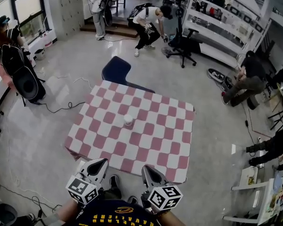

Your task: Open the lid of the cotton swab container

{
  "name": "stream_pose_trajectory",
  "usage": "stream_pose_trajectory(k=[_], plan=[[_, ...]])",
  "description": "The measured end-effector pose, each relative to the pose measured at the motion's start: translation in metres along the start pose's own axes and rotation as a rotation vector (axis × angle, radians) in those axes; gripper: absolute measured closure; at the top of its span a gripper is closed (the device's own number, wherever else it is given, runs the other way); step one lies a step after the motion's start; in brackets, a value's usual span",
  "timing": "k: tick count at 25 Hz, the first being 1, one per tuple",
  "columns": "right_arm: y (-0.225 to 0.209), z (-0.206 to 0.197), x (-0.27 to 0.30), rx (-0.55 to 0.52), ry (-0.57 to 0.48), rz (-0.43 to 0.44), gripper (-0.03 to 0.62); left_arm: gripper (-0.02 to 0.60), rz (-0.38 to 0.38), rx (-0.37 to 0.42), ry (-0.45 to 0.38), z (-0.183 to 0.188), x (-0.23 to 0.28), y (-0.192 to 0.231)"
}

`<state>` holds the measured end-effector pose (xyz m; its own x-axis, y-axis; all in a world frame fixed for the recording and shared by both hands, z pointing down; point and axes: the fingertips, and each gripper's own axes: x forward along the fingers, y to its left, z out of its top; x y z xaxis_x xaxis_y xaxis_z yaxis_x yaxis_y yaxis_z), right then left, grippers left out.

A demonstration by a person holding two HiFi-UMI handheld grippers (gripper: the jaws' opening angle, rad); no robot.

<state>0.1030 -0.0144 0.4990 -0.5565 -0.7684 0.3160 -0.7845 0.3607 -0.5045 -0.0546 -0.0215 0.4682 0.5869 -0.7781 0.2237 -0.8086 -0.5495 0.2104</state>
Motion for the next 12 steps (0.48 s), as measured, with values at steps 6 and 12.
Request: stream_pose_trajectory(k=[6,12], plan=[[-0.008,0.023,0.048,-0.005,-0.006,-0.083,0.583,0.578,-0.002,0.006,0.005,0.01,0.036,0.079],[-0.018,0.047,0.074,-0.014,-0.025,-0.169,0.583,0.578,-0.038,0.023,0.049,-0.003,0.084,0.132]])
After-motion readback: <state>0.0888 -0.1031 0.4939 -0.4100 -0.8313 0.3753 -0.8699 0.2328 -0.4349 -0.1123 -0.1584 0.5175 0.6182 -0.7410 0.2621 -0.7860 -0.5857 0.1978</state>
